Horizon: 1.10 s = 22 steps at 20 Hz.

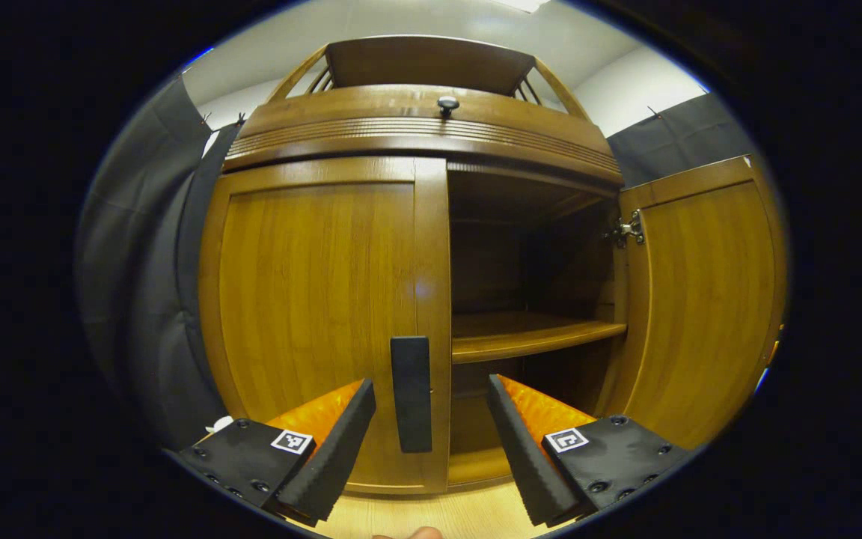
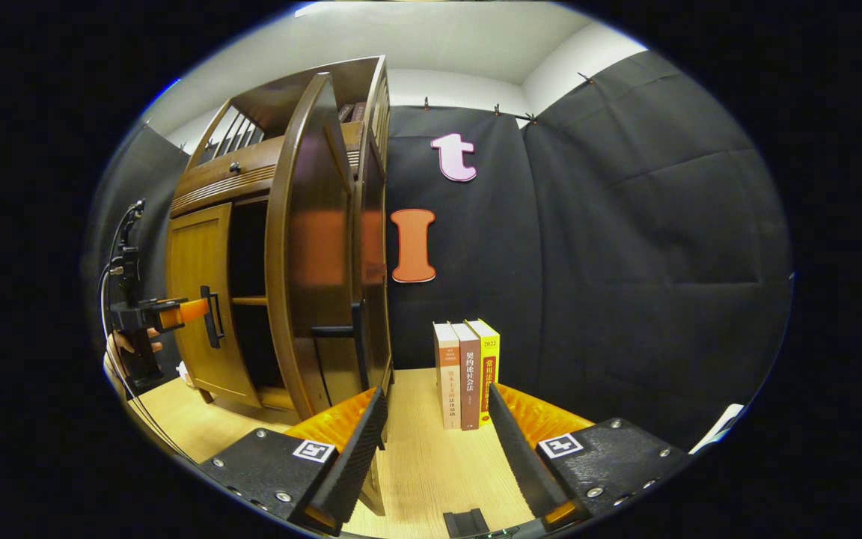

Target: Open the right door of the double-door shoe cabinet with the right hand, and open the left door with the left hand.

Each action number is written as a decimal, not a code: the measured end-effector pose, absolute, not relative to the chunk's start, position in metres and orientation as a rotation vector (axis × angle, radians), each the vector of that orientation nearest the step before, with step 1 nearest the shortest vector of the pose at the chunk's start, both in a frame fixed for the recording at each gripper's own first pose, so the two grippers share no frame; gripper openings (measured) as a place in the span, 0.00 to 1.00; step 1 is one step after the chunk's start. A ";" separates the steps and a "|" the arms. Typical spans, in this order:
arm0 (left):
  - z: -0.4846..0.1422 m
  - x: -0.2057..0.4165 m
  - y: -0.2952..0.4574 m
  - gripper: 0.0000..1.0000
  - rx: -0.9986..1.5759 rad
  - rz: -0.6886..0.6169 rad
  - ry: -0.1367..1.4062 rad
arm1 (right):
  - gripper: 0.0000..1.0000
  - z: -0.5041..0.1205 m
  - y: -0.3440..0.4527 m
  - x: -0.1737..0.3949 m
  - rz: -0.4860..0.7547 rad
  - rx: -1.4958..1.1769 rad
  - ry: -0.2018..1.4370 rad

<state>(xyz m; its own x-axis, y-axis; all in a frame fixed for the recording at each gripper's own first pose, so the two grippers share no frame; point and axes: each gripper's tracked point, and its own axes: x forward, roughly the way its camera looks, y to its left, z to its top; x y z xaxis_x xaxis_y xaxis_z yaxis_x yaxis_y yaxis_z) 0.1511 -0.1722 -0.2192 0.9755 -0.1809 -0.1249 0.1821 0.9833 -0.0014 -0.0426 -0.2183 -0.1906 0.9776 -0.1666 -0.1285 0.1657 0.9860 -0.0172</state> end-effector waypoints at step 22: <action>-0.259 0.165 -0.160 0.28 -0.003 -0.170 0.193 | 0.92 -0.188 -0.233 -0.046 -0.239 0.014 0.122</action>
